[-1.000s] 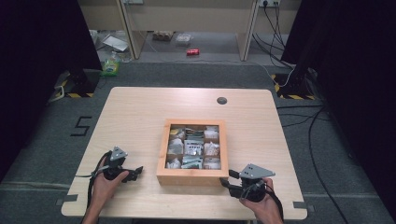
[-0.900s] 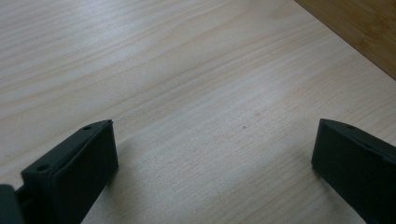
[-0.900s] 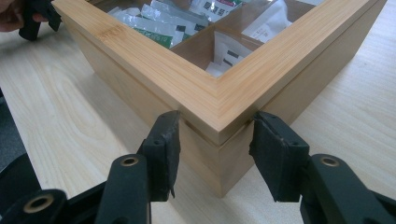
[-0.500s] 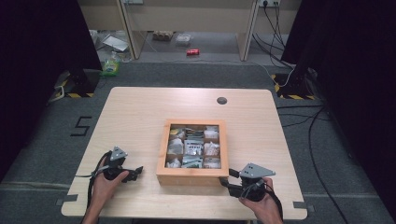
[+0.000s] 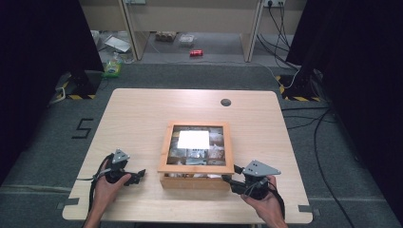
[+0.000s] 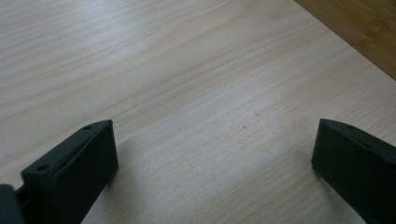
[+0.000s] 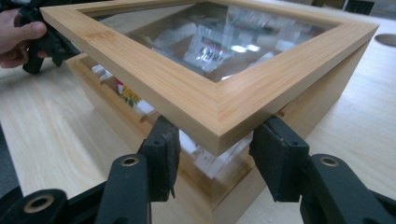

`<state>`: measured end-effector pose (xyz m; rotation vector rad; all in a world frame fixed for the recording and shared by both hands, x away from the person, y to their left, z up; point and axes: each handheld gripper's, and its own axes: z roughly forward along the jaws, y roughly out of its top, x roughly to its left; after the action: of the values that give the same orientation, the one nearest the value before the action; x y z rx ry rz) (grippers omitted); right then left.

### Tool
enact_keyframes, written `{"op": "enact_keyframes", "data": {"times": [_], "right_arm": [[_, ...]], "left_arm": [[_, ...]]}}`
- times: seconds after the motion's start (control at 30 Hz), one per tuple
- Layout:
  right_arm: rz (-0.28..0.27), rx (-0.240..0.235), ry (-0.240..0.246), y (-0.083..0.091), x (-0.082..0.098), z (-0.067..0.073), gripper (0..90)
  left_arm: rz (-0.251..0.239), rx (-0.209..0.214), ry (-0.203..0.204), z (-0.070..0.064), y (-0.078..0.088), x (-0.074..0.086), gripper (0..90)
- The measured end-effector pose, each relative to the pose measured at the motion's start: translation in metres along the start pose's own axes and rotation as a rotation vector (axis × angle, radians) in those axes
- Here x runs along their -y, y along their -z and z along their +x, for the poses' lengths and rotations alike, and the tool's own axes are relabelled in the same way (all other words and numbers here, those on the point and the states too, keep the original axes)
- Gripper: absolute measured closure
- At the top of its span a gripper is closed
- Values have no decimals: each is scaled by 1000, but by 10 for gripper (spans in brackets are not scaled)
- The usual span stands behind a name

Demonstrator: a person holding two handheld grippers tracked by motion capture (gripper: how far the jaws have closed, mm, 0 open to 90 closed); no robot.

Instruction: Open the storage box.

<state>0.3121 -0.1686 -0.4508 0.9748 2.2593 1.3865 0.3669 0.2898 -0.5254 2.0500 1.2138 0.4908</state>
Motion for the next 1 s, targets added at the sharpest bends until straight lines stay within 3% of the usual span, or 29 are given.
{"op": "enact_keyframes", "data": {"times": [0.17, 0.37, 0.77, 0.9, 1.0], "right_arm": [[-46, 14, -20, 2, -8, -3, 533], [-59, 34, -18, 0, -13, -5, 529], [-84, 86, -71, -6, -25, -13, 531], [-107, 119, -36, -7, -29, -16, 517], [-144, 138, -11, -6, -44, -18, 512]], "left_arm": [[0, 0, 0, 0, 0, 0, 0], [0, 0, 0, 0, 0, 0, 0], [0, 0, 0, 0, 0, 0, 0], [-1, 0, 1, 0, 0, 0, 0], [1, 0, -1, 0, 0, 0, 0]]}}
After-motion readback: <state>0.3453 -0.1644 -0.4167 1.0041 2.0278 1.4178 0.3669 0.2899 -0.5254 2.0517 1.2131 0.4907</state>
